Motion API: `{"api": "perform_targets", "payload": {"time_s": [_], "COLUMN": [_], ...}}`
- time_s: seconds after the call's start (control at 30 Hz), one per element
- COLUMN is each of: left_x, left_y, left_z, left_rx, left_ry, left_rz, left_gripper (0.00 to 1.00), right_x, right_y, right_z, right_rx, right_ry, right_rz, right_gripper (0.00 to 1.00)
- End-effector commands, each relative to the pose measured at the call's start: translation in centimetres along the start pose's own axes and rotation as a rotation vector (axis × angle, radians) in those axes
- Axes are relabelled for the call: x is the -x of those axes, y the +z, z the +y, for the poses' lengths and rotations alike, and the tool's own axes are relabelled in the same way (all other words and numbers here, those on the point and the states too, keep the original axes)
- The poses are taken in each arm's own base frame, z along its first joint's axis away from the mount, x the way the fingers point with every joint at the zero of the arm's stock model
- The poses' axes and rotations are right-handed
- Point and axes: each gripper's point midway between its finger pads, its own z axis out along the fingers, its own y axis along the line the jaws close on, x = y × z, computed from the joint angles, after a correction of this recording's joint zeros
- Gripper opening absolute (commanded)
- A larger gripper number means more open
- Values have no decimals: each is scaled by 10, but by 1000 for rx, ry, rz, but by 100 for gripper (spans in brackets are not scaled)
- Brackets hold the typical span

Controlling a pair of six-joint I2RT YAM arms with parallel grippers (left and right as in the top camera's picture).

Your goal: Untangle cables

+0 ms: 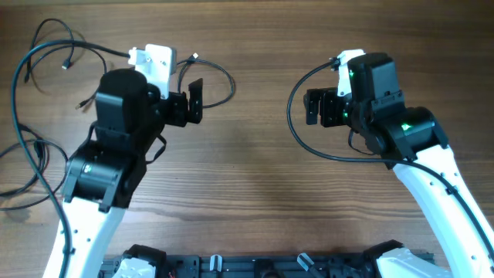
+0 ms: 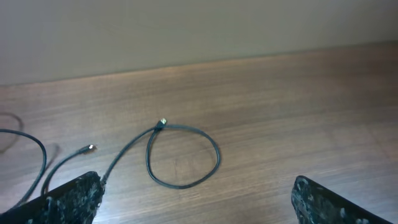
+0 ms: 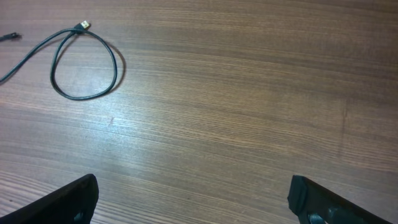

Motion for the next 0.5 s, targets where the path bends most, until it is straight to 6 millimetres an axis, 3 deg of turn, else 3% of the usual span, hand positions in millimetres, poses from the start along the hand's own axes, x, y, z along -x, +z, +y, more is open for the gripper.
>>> {"api": "perform_targets", "payload": {"time_s": [0.0,0.47], "left_x": [7,23], "left_y": [-17,-52], "left_z": [-3,-3], "left_rx": [-16,-21], "left_ry": [-8,-11], "left_rz": [-48,-149], "left_gripper": [100,100], "right_x": [7,7], "right_y": [-2,-2], "right_z": [-3,-3], "right_rx": [-19,-19], "right_ry": [-15,-14], "right_rz": [-20,-20], "right_gripper": [100,100]}}
